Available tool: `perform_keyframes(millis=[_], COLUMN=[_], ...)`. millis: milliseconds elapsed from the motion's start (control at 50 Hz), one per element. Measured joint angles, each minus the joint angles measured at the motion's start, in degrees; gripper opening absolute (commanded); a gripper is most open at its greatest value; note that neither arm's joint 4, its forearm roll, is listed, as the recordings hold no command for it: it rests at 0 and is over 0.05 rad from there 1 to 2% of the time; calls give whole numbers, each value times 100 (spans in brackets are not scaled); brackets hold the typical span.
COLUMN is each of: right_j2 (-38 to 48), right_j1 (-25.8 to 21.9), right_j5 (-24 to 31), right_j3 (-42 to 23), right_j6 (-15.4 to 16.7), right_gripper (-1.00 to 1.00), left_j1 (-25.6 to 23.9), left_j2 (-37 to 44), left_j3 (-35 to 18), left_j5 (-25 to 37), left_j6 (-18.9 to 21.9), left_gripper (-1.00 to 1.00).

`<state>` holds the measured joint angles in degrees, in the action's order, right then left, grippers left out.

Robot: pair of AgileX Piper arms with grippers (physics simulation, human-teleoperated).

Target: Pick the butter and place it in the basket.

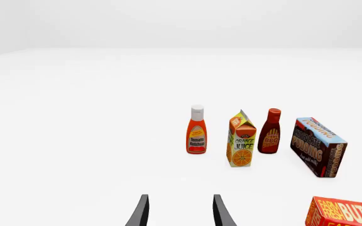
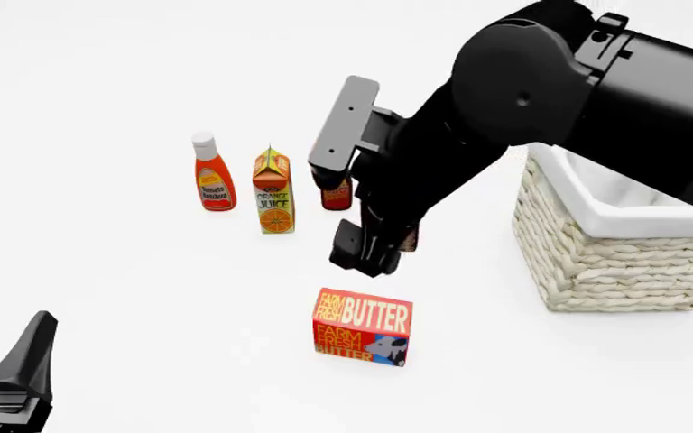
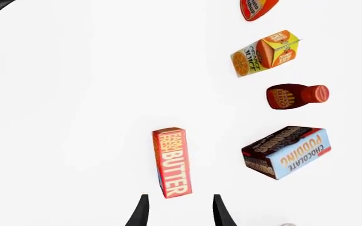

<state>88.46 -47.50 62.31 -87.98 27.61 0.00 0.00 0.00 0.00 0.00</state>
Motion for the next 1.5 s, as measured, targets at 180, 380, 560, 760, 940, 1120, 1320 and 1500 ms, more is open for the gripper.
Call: perform_keyframes(millis=[180, 380, 560, 760, 940, 1120, 1320, 1500], right_j2=[205, 367, 472, 567, 623, 674, 721, 766], right_j1=[78, 89, 102, 116, 101, 82, 52, 27], right_j5=[27, 69, 82, 64, 2, -55, -143, -227], right_j3=[-128, -235, -314, -353, -318, -304, -250, -173], right_j6=[86, 136, 180, 221, 224, 223, 202, 186], right_gripper=[100, 100, 100, 100, 100, 100, 100, 100], left_j1=[0, 0, 0, 0, 0, 0, 0, 0], left_j2=[0, 0, 0, 0, 0, 0, 0, 0], left_j3=[0, 0, 0, 0, 0, 0, 0, 0], left_j5=[0, 0, 0, 0, 0, 0, 0, 0], left_j6=[0, 0, 0, 0, 0, 0, 0, 0], left_gripper=[100, 100, 100, 100, 100, 100, 100, 100])
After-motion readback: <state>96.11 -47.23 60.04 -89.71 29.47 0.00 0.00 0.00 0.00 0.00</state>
